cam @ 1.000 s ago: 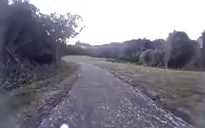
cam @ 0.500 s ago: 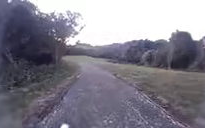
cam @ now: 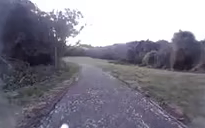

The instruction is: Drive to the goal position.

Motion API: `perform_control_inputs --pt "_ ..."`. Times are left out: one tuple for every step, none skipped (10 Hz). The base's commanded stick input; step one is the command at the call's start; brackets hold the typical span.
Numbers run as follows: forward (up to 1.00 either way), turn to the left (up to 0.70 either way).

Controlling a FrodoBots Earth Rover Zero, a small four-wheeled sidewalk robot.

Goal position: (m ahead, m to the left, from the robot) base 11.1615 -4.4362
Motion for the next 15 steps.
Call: perform_control_inputs --pt "0.70 0.00" --pt "0.70 0.09" --pt "0.70 0.09" --pt "0.70 0.02" --pt "0.70 0.00" --pt "0.70 0.00" --pt "0.70 0.00" --pt "0.70 0.00" --pt "0.70 0.00" --pt "0.70 0.00" --pt "0.70 0.00" --pt "0.70 0.00" --pt "0.70 0.00" --pt "0.70 0.00" --pt "0.70 0.00"
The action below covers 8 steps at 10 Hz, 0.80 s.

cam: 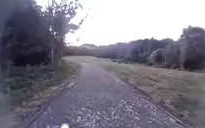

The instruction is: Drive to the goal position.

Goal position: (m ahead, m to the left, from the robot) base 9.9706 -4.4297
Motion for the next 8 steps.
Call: perform_control_inputs --pt "0.70 0.00" --pt "0.70 0.00" --pt "0.70 0.00" --pt "0.70 0.00" --pt "0.70 0.00" --pt "0.70 0.00" --pt "0.70 0.00" --pt "0.70 0.00"
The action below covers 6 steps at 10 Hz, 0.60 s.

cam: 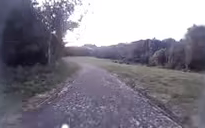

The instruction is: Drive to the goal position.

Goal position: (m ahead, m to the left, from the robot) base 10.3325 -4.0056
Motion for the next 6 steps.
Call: perform_control_inputs --pt "0.70 0.00" --pt "0.70 0.00" --pt "0.70 0.00" --pt "0.70 0.00" --pt "0.70 0.00" --pt "0.70 0.00"
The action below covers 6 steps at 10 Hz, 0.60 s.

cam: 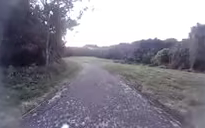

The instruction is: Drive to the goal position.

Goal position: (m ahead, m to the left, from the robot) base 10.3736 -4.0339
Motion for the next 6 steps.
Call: perform_control_inputs --pt "0.70 0.00" --pt "0.70 0.00" --pt "0.70 0.00" --pt "0.70 0.00" --pt "0.70 0.00" --pt "0.70 0.04"
